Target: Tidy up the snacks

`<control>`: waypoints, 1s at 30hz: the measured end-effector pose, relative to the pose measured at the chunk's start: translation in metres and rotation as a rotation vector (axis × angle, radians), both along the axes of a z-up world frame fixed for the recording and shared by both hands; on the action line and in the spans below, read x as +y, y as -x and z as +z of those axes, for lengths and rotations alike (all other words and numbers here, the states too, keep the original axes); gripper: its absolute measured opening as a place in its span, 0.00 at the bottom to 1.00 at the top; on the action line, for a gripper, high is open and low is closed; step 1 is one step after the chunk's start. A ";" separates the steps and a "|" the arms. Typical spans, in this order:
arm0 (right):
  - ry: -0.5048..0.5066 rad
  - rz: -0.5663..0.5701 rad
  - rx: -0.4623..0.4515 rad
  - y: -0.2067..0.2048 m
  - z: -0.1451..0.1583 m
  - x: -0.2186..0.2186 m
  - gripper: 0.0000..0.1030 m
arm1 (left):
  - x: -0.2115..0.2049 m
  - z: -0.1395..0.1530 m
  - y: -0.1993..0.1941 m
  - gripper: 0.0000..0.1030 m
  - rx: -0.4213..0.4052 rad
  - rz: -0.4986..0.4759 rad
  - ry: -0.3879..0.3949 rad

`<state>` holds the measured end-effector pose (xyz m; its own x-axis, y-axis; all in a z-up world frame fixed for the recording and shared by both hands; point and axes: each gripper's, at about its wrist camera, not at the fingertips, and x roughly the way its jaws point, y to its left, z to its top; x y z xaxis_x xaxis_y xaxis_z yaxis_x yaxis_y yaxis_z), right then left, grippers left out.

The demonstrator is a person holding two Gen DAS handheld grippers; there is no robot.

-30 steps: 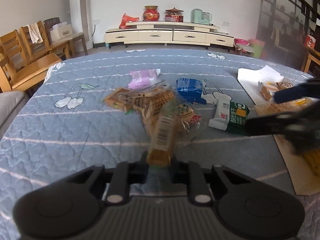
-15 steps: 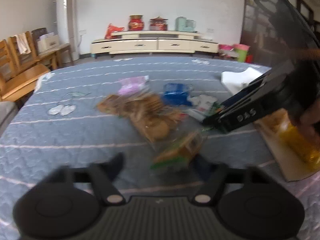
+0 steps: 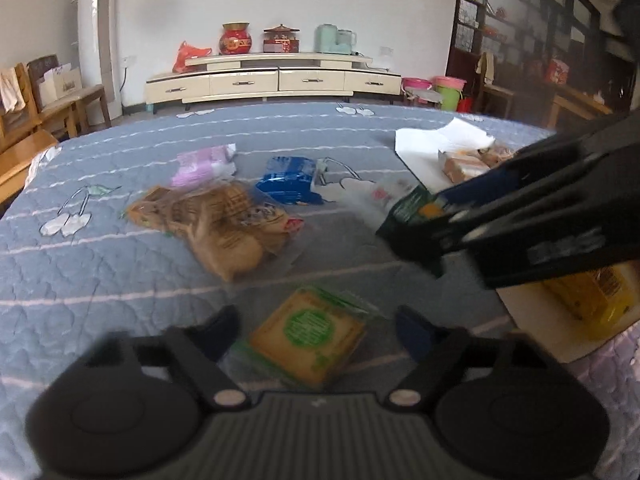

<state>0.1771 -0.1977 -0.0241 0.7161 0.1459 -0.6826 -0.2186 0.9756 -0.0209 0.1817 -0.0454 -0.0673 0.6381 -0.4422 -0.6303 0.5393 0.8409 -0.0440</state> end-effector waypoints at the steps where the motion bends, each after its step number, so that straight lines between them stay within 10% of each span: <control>1: -0.005 -0.009 -0.011 0.005 0.004 -0.002 0.59 | -0.002 -0.001 0.001 0.55 -0.006 0.001 -0.012; 30: -0.123 -0.217 -0.160 0.158 0.055 -0.019 0.59 | 0.025 0.095 0.121 0.52 -0.075 0.351 0.016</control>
<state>0.0191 -0.2167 0.0311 0.8368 0.0522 -0.5451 -0.0079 0.9965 0.0833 0.0604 -0.0209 0.0279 0.7970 -0.1973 -0.5709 0.2197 0.9751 -0.0302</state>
